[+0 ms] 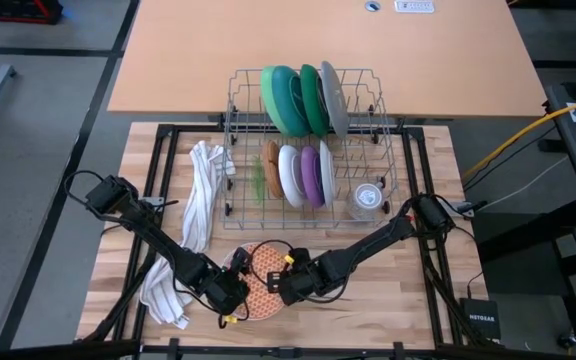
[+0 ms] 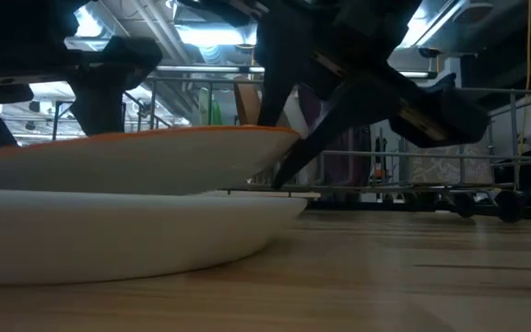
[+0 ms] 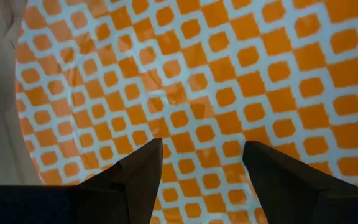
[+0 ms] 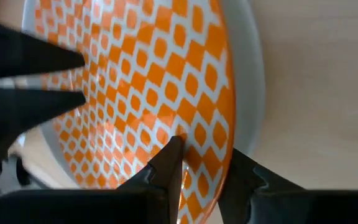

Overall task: Sort dishes
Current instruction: Put the orange plate into the dish rack

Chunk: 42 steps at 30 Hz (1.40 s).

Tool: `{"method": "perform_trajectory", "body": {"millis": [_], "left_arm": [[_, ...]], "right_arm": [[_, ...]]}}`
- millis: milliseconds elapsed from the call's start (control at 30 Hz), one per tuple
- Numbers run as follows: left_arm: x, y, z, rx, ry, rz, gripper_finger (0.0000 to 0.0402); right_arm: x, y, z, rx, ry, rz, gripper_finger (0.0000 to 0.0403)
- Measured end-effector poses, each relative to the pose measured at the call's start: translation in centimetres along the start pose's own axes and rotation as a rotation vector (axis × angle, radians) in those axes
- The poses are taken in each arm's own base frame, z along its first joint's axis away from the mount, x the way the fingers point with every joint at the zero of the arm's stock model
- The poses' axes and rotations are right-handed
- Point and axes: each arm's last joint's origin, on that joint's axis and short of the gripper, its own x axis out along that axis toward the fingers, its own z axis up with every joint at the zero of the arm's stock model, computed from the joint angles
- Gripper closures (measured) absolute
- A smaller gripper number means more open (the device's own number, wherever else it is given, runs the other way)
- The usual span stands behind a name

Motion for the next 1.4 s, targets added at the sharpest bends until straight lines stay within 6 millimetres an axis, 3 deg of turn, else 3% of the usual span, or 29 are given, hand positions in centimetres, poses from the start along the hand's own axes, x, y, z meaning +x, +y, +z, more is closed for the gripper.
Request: {"method": "perform_trajectory", "body": {"millis": [167, 400, 700, 900, 1200, 1400], "left_arm": [[0.0, 0.0, 0.0, -0.006, -0.003, -0.007, 0.0178], [-0.1, 0.0, 0.1, -0.007, -0.006, 0.002, 0.0178], [-0.3, -0.1, 0.1, -0.009, -0.013, 0.005, 0.0178], [-2.2, -0.1, 0.2, -0.054, -0.038, -0.002, 0.0183], [-6.3, 1.3, 0.7, -0.138, -0.155, 0.063, 0.0231], [-6.6, 1.5, 0.4, -0.145, -0.142, 0.068, 0.0256]], "right_arm": [[0.0, 0.5, -0.4, -0.070, 0.108, 0.039, 0.0328], [-0.3, 0.8, -0.4, -0.023, 0.116, 0.055, 0.0370], [-0.3, 0.8, -0.5, 0.005, 0.111, 0.056, 0.0371], [-0.2, 1.1, -0.5, 0.004, 0.086, 0.087, 0.0380], [-0.3, 1.6, -0.4, -0.012, 0.076, 0.122, 0.0388], [-0.6, 1.9, -0.4, -0.022, 0.070, 0.128, 0.0388]]}}
